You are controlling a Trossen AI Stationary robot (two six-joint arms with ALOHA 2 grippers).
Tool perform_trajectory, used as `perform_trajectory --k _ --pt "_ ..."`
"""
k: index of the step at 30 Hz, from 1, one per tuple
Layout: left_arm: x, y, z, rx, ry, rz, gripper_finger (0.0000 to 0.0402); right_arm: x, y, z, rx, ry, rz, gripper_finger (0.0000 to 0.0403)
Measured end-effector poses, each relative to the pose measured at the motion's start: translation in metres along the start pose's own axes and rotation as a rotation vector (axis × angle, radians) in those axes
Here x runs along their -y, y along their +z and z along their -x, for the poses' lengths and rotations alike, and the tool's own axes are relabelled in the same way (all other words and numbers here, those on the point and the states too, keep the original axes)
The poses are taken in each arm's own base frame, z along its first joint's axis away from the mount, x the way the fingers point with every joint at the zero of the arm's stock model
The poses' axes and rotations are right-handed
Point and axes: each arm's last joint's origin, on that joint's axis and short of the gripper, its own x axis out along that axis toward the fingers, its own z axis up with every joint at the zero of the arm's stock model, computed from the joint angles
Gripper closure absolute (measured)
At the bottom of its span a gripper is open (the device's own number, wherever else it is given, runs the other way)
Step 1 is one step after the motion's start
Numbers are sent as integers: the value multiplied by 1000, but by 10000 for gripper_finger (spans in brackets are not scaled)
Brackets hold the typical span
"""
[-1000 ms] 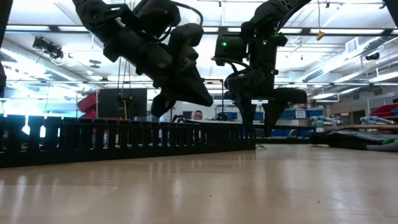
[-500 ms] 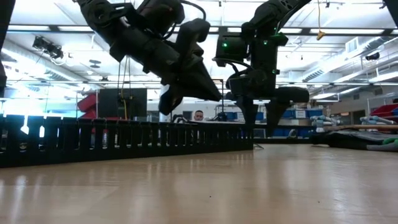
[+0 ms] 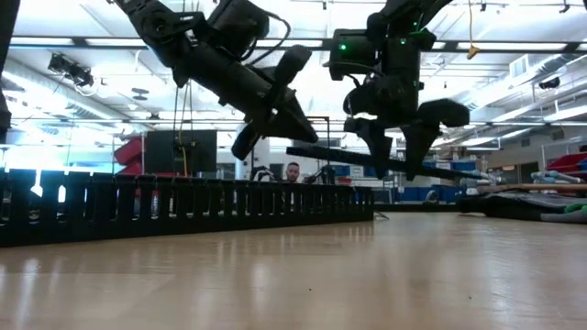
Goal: Ziptie cables
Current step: Insert the black cover of the black cable duct
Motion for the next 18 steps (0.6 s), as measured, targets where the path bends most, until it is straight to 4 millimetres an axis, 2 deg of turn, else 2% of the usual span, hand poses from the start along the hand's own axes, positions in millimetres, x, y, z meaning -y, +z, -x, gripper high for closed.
perform_trajectory --k 2,6,11,15,18 --pt "-6 2 0 -11 36 4 401 -1 -1 2 8 18 -12 174" --pt "-21 -8 -8 -87 123 0 401 -2 0 4 25 17 -11 174" --pt "-22 -9 -17 -98 150 -21 401 -3 1 4 29 17 -10 174" --pt "-30 -19 -34 -177 226 -41 401 -3 1 6 31 16 -15 174" --pt "-29 -19 -48 -196 237 -43 401 -4 0 7 22 24 -16 174"
